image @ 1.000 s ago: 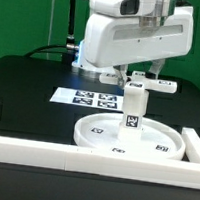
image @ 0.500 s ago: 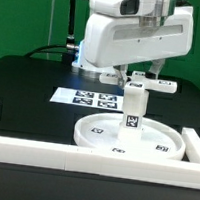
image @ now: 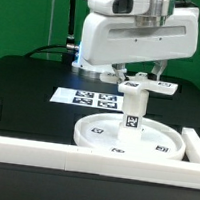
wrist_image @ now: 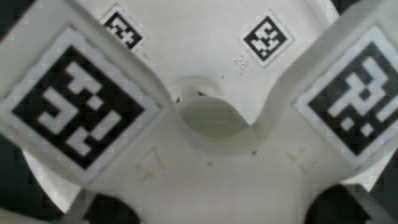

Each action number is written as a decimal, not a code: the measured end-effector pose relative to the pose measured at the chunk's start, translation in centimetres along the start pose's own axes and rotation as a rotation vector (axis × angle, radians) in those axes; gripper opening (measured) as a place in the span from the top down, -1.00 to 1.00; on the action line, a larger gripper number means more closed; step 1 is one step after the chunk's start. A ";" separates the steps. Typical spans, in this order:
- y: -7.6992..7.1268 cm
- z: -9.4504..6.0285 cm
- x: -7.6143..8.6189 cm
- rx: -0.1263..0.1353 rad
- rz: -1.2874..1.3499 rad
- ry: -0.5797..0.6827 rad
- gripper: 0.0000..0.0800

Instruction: Assemble round table

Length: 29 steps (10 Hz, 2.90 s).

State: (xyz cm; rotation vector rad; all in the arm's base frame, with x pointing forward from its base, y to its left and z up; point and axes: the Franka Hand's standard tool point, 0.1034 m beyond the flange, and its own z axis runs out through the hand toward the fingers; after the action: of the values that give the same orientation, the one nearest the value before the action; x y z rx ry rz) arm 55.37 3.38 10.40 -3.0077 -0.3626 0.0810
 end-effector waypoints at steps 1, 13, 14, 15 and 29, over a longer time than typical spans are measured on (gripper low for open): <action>0.0 0.0 0.1 0.016 0.114 0.018 -0.12; -0.1 0.1 0.8 0.098 1.205 0.079 -0.12; 0.0 0.1 0.9 0.125 1.352 0.092 -0.12; 0.0 0.1 1.0 0.139 1.441 0.094 -0.12; -0.2 -2.6 1.2 0.227 1.785 0.047 -0.62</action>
Offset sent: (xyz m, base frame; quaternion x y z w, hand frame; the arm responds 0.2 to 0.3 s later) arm -0.0105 0.0000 -0.0056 0.0062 0.0321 0.2187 0.9752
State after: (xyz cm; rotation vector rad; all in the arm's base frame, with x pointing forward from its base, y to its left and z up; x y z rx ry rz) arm 56.64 3.64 12.96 -2.0640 2.0499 0.1505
